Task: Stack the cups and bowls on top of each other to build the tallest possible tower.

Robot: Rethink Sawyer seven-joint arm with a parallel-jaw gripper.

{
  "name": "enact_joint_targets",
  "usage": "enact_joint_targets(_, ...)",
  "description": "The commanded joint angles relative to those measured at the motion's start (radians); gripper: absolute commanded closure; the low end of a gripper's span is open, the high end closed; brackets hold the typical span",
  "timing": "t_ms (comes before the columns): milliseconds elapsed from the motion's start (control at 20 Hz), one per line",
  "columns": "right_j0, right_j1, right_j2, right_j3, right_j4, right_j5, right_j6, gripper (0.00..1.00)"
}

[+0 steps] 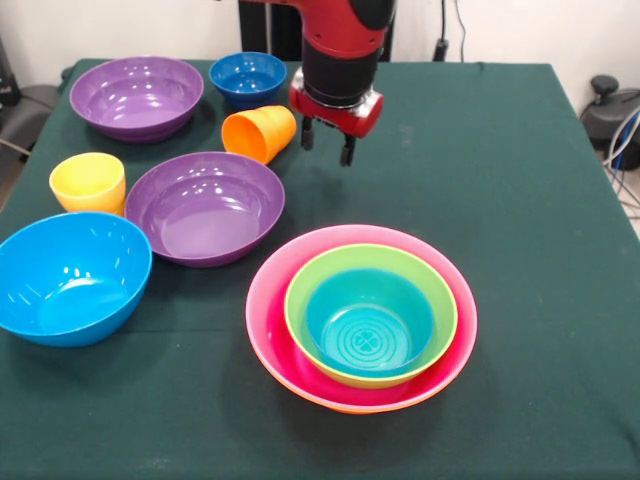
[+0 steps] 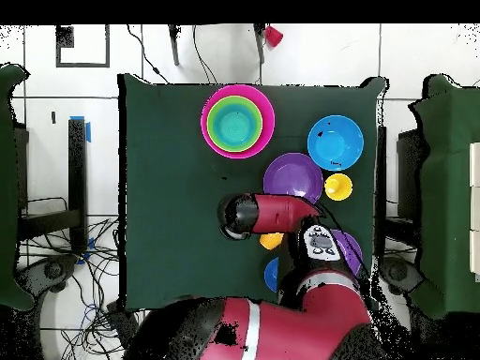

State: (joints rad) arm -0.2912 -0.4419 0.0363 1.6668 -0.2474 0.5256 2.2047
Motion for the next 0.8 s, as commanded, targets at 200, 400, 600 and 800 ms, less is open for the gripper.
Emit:
enact_joint_targets(200,-0.051,-0.046,0.184,0.052,-0.073,0.087,-0.199,0.00)
enact_joint_targets(400,-0.065,-0.058,0.197,0.052,-0.082,0.093,-0.200,0.00)
enact_joint_targets(600,-0.063,-0.070,0.198,0.049,-0.120,0.057,-0.205,0.00)
enact_joint_targets(800,-0.077,-0.068,0.214,0.040,-0.151,0.044,-0.208,0.00)
